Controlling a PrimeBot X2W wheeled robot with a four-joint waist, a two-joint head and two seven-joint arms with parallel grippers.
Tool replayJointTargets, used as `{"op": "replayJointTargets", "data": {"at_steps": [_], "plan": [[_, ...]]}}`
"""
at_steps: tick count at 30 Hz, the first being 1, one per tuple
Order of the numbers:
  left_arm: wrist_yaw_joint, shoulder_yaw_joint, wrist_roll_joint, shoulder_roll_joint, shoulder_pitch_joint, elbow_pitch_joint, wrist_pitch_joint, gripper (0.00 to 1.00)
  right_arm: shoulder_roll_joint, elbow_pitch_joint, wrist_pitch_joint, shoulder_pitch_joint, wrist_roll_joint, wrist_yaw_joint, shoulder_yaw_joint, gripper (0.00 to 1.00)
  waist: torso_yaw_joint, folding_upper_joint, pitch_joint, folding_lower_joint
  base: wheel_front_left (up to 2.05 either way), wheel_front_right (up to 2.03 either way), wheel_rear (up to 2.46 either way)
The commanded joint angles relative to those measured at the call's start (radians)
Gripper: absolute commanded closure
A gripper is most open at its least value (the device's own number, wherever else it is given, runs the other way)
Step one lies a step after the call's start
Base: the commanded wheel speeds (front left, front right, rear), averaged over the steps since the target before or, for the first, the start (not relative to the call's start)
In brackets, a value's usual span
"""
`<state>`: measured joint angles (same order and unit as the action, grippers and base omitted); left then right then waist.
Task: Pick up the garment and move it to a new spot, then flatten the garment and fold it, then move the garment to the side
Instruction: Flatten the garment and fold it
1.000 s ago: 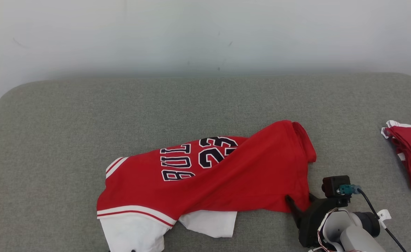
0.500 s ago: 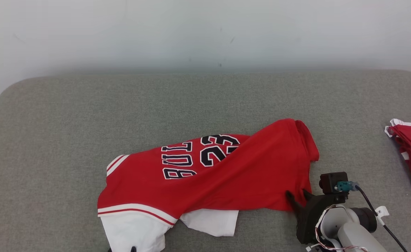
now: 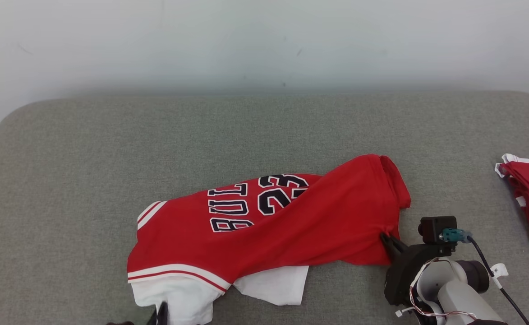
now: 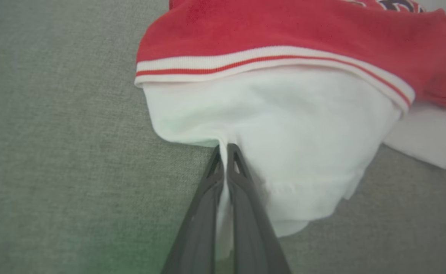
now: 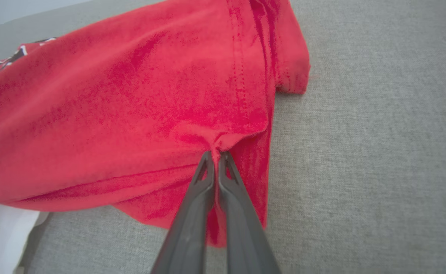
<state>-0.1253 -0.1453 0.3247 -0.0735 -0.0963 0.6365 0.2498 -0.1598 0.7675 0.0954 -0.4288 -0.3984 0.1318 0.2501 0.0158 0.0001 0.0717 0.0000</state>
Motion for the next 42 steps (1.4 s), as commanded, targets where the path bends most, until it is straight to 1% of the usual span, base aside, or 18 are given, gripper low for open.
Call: {"op": "replayJointTargets", "data": {"at_steps": [1,5,10,12,17,21,23,28,29,33,36,39,42], "plan": [[-0.004,0.009,0.026,0.002,0.009,-0.026,0.009,1.00,0.002,-0.013,-0.013,0.003,-0.015,-0.003,-0.003,1.00,-0.002,-0.0001,-0.006,0.0000,0.00,0.00,0.00],[-0.005,0.039,0.121,0.010,0.020,-0.135,0.014,1.00,-0.005,-0.063,-0.029,0.016,-0.047,-0.003,-0.003,1.00,-0.006,-0.0001,-0.017,0.0000,0.00,0.00,0.00],[-0.006,0.036,0.266,0.004,0.016,-0.290,0.004,1.00,-0.030,-0.154,-0.037,0.017,-0.082,-0.003,-0.002,1.00,-0.012,-0.0001,-0.030,0.0000,0.00,0.00,0.00],[-0.006,0.027,0.313,-0.012,-0.006,-0.350,-0.015,1.00,-0.041,-0.197,-0.037,0.015,-0.093,-0.003,-0.010,1.00,-0.014,-0.0001,-0.032,0.0000,0.00,0.00,0.00],[-0.006,0.017,0.415,-0.054,-0.074,-0.477,-0.081,1.00,-0.060,-0.305,0.002,-0.016,-0.107,-0.003,-0.025,1.00,-0.036,-0.0001,-0.019,0.0000,0.00,0.00,0.00],[-0.006,0.026,0.466,-0.082,-0.154,-0.518,-0.123,1.00,-0.064,-0.369,0.038,-0.066,-0.112,-0.003,-0.033,1.00,-0.062,-0.0001,0.006,0.0000,0.00,0.00,0.00],[-0.006,0.041,0.497,-0.091,-0.206,-0.522,-0.141,1.00,-0.071,-0.396,0.060,-0.105,-0.111,-0.003,-0.016,1.00,-0.079,-0.0001,0.028,0.0000,0.00,0.00,0.00],[0.008,0.057,0.508,-0.126,-0.359,-0.524,-0.193,1.00,-0.091,-0.429,0.097,-0.228,-0.136,-0.003,0.027,1.00,-0.117,-0.0001,0.119,0.0000,0.00,0.00,0.00],[0.008,0.057,0.508,-0.126,-0.359,-0.524,-0.193,1.00,-0.091,-0.429,0.097,-0.228,-0.136,-0.003,0.027,1.00,-0.117,-0.0001,0.119,0.0000,0.00,0.00,0.00],[0.017,0.063,0.524,-0.141,-0.514,-0.499,-0.243,1.00,-0.099,-0.418,0.101,-0.349,-0.158,-0.003,0.046,1.00,-0.139,-0.0001,0.211,0.0000,0.00,0.00,0.00],[0.022,0.050,0.508,-0.163,-0.645,-0.477,-0.286,1.00,-0.107,-0.389,0.099,-0.447,-0.171,-0.003,0.056,1.00,-0.151,-0.0001,0.281,0.0000,0.00,0.00,0.00],[0.035,0.044,0.483,-0.186,-0.776,-0.454,-0.310,1.00,-0.095,-0.361,0.095,-0.556,-0.190,-0.003,0.054,1.00,-0.164,-0.0001,0.352,0.0000,0.00,0.00,0.00],[0.042,0.043,0.449,-0.205,-0.906,-0.436,-0.306,1.00,-0.087,-0.332,0.072,-0.655,-0.189,-0.003,0.047,1.00,-0.175,-0.0001,0.415,0.0000,0.00,0.00,0.00]]}}
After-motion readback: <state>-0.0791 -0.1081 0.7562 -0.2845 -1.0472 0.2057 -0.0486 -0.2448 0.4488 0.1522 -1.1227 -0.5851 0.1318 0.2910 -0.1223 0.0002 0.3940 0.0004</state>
